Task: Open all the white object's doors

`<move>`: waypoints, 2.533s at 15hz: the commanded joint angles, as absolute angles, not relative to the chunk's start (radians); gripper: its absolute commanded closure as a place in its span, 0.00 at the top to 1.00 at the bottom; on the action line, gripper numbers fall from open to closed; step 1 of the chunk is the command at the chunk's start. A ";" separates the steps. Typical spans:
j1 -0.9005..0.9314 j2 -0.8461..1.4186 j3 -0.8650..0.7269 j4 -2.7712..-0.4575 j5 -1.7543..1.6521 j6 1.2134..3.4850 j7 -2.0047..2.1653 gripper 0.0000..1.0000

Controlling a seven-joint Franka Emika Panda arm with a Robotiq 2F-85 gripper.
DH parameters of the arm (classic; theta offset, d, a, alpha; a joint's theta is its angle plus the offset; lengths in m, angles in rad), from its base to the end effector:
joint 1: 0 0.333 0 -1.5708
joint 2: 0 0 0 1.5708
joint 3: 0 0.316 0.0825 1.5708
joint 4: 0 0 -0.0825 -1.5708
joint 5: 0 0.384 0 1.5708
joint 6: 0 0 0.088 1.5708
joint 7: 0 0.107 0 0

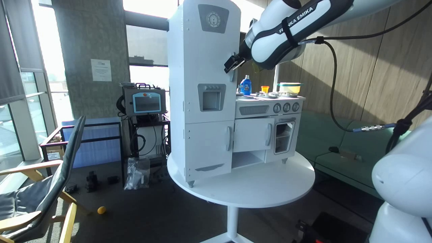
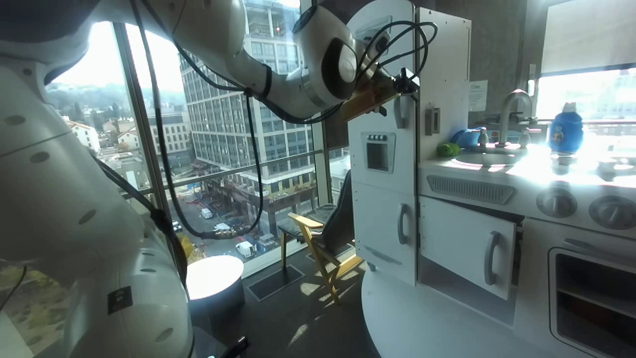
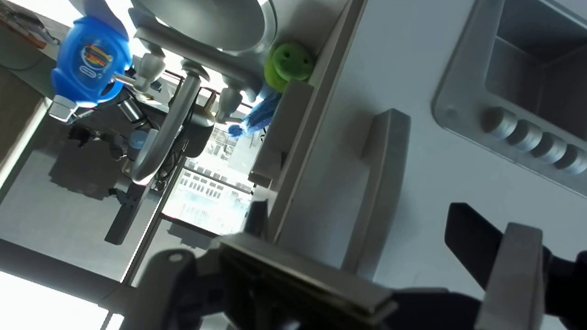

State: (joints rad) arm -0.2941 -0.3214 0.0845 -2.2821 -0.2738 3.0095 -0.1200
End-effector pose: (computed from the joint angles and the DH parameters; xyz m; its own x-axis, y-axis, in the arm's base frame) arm 0.4952 -0.0798 0.6085 0.5444 0.2936 0.7858 -0.0373 -0.9274 0.3723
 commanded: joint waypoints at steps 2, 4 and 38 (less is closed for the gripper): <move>-0.146 -0.327 0.004 -2.265 -0.184 2.967 -0.156 1.00; -0.102 -0.357 -0.026 -2.286 -0.121 2.962 -0.212 1.00; -0.010 -0.685 -0.118 -2.576 -0.207 2.475 -0.342 1.00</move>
